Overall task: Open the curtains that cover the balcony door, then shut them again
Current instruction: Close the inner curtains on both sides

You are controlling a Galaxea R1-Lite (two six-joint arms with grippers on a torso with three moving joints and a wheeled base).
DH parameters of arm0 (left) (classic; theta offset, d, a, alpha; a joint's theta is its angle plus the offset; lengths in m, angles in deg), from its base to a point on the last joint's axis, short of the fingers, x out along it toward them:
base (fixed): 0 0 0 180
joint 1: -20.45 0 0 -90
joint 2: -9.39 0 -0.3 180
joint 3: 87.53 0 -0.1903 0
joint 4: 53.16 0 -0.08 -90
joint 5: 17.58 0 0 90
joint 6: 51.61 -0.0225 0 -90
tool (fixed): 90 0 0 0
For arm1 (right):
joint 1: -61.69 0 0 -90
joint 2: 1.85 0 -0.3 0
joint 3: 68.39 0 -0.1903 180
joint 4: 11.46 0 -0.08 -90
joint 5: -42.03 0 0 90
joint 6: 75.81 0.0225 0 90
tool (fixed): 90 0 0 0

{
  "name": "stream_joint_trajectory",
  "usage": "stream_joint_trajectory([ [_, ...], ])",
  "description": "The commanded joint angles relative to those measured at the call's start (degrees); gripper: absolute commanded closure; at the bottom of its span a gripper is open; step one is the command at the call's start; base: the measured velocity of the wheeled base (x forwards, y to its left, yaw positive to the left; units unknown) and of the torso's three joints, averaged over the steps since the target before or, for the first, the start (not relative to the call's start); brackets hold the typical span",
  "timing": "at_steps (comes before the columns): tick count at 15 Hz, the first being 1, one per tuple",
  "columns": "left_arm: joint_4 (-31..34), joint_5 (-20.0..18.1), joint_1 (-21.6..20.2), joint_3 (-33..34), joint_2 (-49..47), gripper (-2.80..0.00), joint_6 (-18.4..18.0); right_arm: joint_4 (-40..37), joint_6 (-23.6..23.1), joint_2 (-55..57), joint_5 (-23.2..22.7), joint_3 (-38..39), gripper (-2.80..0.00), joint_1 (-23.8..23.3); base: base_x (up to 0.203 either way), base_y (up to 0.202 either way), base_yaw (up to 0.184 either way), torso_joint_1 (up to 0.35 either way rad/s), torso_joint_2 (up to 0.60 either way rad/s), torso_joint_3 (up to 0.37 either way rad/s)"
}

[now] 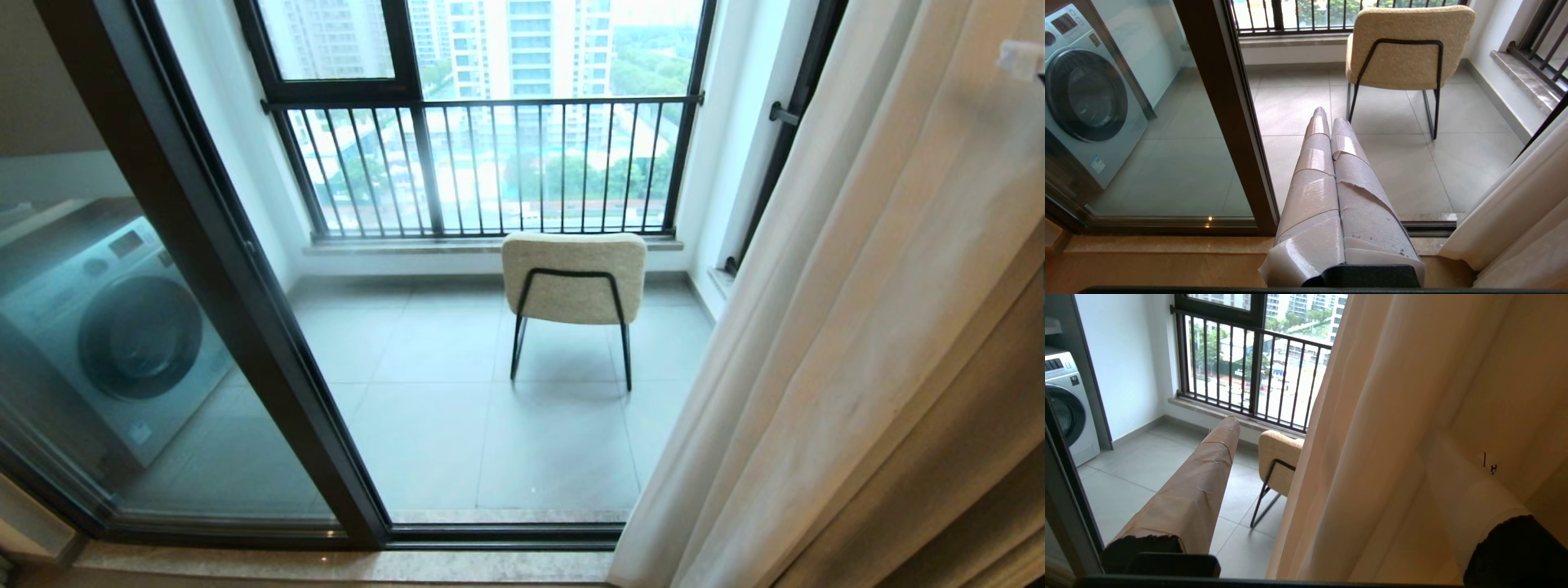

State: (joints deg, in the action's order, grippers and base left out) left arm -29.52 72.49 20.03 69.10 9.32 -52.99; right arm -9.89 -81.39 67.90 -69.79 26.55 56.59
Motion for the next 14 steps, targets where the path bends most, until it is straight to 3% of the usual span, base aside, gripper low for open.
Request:
stream_joint_trajectory([
  [1, 0.0, 0.01, -0.02, 0.0, -0.01, 0.0, 0.07, 0.71, -0.04, 5.82, -0.09, -3.32, -2.8, 0.05, 0.0, 0.0, 0.0, 0.0, 0.0, 0.0],
  [5, 0.0, 0.01, -0.02, 0.0, -0.01, 0.0, 0.07, 1.24, -0.08, 12.74, 0.06, -10.83, -2.8, 0.33, 0.0, 0.0, 0.0, 0.0, 0.0, 0.0],
  [14, 0.0, 0.01, -0.02, 0.0, -0.01, 0.0, -0.01, 4.94, -0.22, 19.04, 0.38, -13.37, -2.8, 0.47, 0.0, 0.0, 0.0, 0.0, 0.0, 0.0],
])
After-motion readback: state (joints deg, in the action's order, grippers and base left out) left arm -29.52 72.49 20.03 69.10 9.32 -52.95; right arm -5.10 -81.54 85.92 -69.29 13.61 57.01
